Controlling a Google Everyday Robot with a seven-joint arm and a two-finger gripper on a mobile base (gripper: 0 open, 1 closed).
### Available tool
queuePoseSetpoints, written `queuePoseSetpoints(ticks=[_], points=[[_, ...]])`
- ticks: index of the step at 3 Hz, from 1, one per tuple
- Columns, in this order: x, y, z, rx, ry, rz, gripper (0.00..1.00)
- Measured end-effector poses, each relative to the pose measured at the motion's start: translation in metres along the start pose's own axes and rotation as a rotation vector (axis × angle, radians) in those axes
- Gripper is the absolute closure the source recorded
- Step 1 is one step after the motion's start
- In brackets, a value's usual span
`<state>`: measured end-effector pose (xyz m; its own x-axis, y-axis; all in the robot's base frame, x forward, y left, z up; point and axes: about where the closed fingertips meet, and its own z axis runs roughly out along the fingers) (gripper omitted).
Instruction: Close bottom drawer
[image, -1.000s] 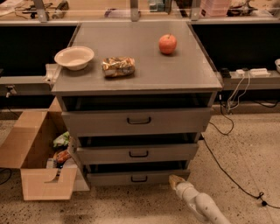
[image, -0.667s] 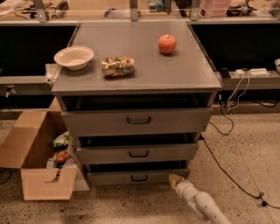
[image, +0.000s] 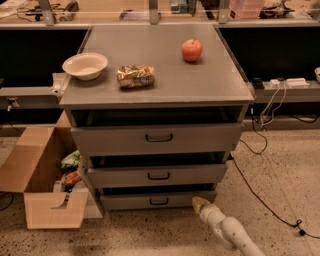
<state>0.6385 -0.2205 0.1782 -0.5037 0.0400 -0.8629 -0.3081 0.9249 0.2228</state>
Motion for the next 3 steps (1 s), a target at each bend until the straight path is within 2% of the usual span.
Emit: queuePoseSetpoints(ticks=[1, 2, 3], points=[[-0.001, 0.001, 0.002, -0.003, 0.0, -0.007, 1.0], [0.007, 0.007, -0.016, -0.042, 0.009, -0.006, 1.0], [0.023, 0.031, -0.066, -0.153, 0.062, -0.028, 1.0]])
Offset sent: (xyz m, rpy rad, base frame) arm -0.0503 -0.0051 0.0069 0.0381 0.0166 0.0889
